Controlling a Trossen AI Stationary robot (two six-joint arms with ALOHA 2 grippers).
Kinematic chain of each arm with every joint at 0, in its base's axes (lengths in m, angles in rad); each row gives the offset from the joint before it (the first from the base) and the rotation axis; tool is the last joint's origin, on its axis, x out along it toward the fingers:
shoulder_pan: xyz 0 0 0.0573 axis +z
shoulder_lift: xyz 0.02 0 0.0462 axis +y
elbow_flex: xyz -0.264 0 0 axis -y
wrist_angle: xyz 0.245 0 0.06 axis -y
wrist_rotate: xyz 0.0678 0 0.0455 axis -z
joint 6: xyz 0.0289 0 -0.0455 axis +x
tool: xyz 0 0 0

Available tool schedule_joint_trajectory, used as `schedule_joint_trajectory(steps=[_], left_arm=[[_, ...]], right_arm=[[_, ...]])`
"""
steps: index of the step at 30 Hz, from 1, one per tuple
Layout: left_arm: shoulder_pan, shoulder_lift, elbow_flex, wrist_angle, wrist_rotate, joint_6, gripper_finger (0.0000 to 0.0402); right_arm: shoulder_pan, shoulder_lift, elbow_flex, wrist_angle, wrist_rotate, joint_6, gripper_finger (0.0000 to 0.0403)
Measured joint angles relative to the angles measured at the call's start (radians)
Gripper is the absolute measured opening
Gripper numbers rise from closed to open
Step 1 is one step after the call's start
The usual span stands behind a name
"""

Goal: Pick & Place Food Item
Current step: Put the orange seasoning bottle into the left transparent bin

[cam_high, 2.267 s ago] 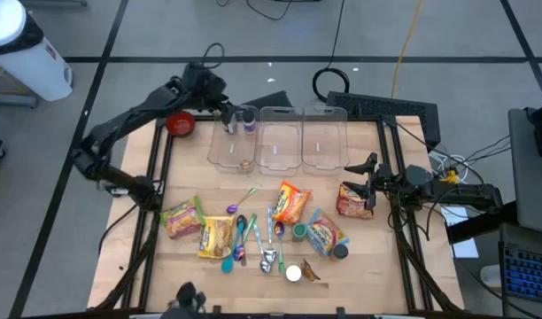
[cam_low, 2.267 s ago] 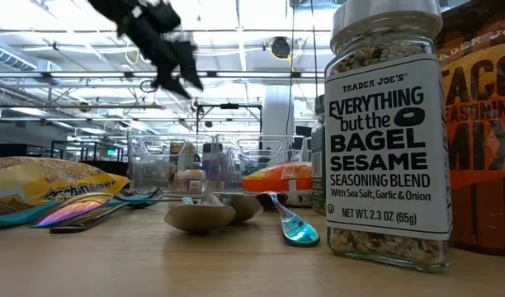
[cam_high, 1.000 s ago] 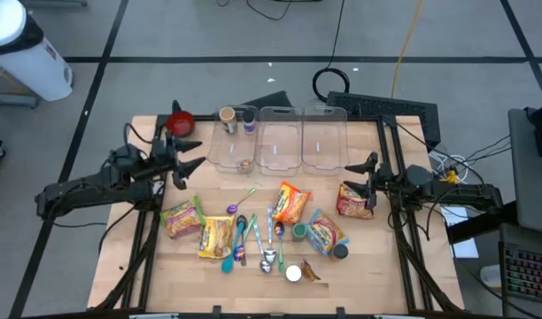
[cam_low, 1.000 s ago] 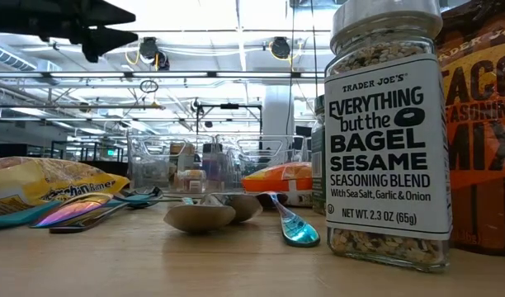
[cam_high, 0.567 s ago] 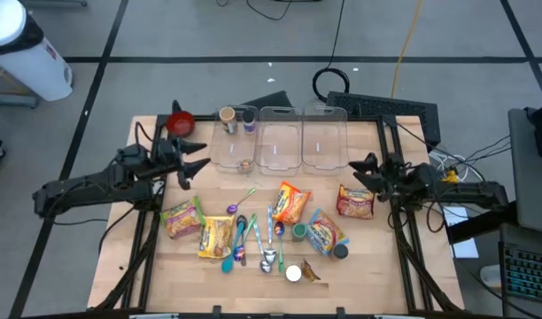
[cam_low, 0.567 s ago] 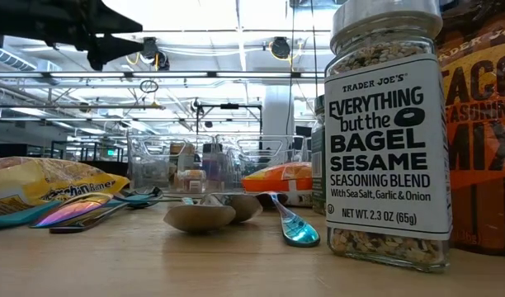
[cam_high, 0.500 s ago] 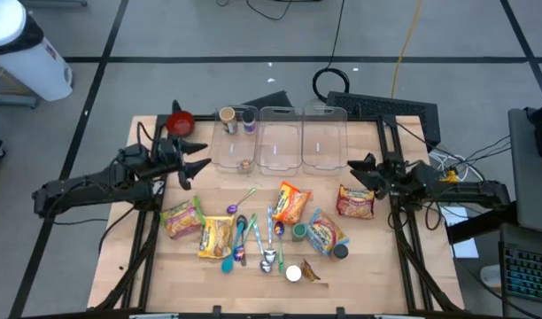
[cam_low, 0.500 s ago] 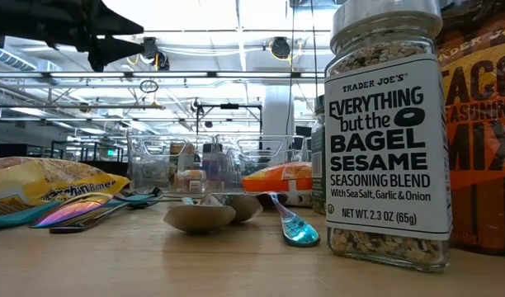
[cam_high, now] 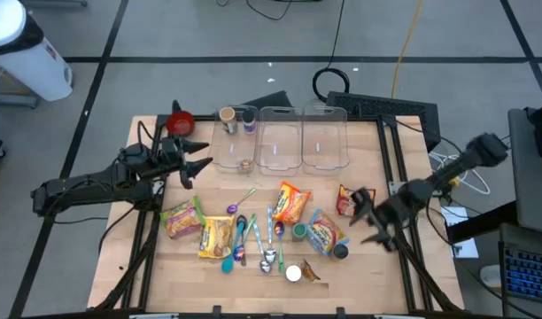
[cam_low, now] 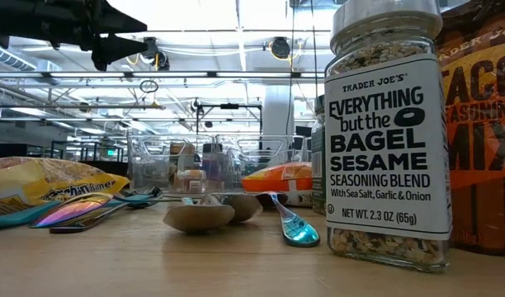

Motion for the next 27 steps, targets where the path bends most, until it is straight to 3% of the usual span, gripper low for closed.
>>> schedule_joint_trajectory(steps=[3, 5, 9, 11, 15, 21, 24, 27], left_arm=[[0.0, 0.0, 0.0, -0.001, 0.0, 0.0, 0.0258], [0.0, 0.0, 0.0, -0.004, 0.0, 0.0, 0.0261], [0.0, 0.0, 0.0, -0.01, 0.001, -0.002, 0.0269], [0.0, 0.0, 0.0, -0.014, 0.001, -0.008, 0.0271], [-0.001, 0.0, 0.0, -0.026, 0.008, -0.016, 0.0265], [-0.001, 0.0, 0.0, -0.036, 0.032, -0.018, 0.0256], [-0.001, 0.0, 0.0, -0.036, 0.04, -0.029, 0.0259], [-0.001, 0.0, 0.0, -0.035, 0.042, -0.035, 0.0266]], right_arm=[[0.075, 0.129, 0.134, -0.048, 0.12, -0.004, 0.0225], [0.095, 0.16, 0.255, -0.201, 0.243, 0.019, 0.0226], [0.123, 0.218, 0.523, -0.847, 0.539, 0.195, 0.0242], [0.123, 0.261, 0.647, -1.148, 0.631, 0.34, 0.0254], [0.136, 0.323, 0.789, -1.582, 0.634, 0.555, 0.0272], [0.208, 0.301, 0.799, -2.077, 0.631, 1.074, 0.0264], [0.272, 0.274, 0.728, -2.15, 0.634, 1.274, 0.0256], [0.325, 0.257, 0.614, -2.046, 0.623, 1.365, 0.0256]])
